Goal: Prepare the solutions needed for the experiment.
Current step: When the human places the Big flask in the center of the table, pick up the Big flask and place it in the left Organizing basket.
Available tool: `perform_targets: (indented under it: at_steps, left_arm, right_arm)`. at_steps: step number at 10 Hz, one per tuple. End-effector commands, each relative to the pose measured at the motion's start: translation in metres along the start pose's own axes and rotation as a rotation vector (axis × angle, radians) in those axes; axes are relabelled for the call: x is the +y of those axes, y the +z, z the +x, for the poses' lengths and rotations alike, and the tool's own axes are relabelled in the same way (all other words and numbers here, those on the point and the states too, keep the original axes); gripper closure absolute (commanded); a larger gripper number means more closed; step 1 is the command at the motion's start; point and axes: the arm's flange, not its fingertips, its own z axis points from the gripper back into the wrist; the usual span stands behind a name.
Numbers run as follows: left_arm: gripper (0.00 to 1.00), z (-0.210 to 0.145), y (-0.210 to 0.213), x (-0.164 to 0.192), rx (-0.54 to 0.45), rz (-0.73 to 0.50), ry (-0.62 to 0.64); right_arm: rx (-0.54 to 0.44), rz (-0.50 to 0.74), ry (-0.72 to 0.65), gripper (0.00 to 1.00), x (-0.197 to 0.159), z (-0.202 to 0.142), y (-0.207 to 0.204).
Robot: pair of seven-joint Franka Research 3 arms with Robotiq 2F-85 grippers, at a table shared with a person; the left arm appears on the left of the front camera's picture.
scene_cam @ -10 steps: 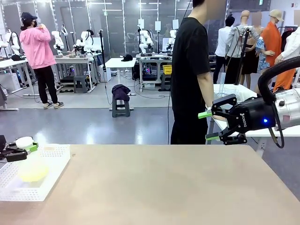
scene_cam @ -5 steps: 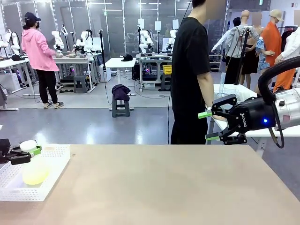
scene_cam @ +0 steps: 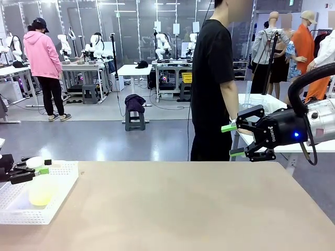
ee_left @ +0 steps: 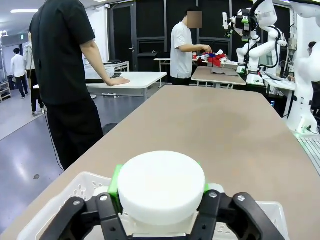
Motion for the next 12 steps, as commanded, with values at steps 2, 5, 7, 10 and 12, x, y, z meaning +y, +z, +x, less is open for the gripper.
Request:
perform_targets:
  at_steps: [2,5,7,10,12]
  left_arm:
    - [0.00,0.007,0.000,0.004,0.032,-0.024,0.020]
    - [0.00,0.022,0.008,-0.005,0.070,-0.019,0.024]
    - [0.00,0.038,0.018,-0.013,0.070,-0.007,0.019]
    - [0.00,0.069,0.028,-0.022,0.105,-0.019,0.020]
    - [0.00,0.101,0.025,-0.035,0.080,-0.041,-0.021]
  right_arm:
    - [-0.007,0.010,0.002,0.25,-0.001,-0.001,-0.002]
    - [-0.007,0.010,0.002,0.25,-0.001,-0.001,-0.002]
    - [-0.007,0.010,0.002,0.25,-0.001,-0.001,-0.002]
    - [-0.007,0.010,0.002,0.25,-0.001,-0.001,-0.002]
    - [-0.007,0.010,0.002,0.25,-0.001,-0.001,-0.002]
